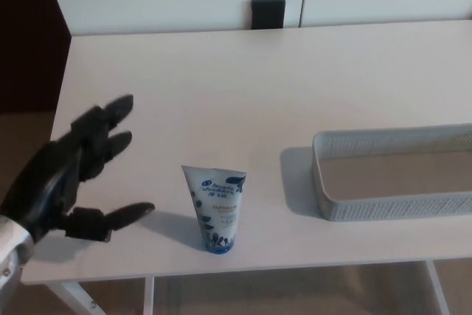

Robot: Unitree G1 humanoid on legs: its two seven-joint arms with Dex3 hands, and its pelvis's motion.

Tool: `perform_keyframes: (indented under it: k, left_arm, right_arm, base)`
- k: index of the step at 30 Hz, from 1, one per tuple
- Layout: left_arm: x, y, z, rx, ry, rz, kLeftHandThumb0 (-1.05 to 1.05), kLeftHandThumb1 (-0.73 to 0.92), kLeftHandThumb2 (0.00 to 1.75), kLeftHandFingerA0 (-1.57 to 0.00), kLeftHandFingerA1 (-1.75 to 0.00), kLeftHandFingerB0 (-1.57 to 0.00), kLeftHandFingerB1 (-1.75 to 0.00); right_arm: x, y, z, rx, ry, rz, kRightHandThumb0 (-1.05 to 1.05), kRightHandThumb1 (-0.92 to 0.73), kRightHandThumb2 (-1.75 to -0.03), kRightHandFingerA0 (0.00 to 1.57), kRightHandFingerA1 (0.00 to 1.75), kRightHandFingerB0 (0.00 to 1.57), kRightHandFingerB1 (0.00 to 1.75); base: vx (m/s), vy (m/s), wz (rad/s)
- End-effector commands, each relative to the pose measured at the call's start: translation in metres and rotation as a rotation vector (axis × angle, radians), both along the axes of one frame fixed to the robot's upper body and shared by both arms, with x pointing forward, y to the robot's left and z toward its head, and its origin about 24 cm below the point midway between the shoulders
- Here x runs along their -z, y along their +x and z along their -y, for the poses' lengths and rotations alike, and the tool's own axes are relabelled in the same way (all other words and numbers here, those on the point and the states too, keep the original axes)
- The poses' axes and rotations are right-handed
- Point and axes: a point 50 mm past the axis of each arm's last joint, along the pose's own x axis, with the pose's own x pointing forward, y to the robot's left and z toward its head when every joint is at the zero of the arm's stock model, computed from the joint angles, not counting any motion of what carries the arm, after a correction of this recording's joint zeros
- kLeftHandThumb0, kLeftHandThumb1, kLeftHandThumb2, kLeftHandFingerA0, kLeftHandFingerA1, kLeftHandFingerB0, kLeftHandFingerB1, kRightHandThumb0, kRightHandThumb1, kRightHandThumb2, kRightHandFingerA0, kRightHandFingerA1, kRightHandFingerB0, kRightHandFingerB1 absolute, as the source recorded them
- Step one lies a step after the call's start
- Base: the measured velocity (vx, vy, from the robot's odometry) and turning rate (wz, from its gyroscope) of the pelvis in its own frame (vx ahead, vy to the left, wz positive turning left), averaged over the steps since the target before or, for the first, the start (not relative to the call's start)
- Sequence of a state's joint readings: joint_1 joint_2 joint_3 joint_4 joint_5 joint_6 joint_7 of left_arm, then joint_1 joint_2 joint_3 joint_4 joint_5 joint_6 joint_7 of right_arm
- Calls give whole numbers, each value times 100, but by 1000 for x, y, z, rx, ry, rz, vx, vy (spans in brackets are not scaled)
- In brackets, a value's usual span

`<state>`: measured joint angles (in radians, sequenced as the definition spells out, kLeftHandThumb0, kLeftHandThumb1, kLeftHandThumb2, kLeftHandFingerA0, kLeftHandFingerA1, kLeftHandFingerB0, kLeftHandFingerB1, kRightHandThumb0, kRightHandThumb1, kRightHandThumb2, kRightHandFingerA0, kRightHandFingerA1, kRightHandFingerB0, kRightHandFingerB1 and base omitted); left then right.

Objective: The robot walks towards a table in front, picks a shampoo with left hand and puts it in a small grey container

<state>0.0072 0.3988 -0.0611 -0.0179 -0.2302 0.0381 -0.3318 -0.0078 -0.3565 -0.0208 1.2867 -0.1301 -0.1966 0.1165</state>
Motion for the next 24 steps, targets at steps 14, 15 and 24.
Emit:
perform_keyframes:
  k: [14, 15, 24]
  left_arm:
    - [17, -13, -12, 33, 66, -109, -53, 32, 69, -4, -29, 0, -15]
    - [17, -13, -12, 34, 66, -109, -53, 32, 69, -4, -29, 0, -15]
    - [26, -21, 2, 66, 22, -145, -48, 32, 72, -1, -29, 0, -15]
  right_arm:
    - [-2, 7, 2, -5, -15, 2, -26, -64, -58, 78, 53, 56, 44]
    - [-2, 7, 2, -5, -15, 2, -26, -64, -58, 78, 53, 56, 44]
    - [-2, 8, 2, -10, -21, -1, -27, -65, -59, 76, 51, 56, 43]
  base:
    - [0, 0, 0]
    - [0, 0, 0]
    - [0, 0, 0]
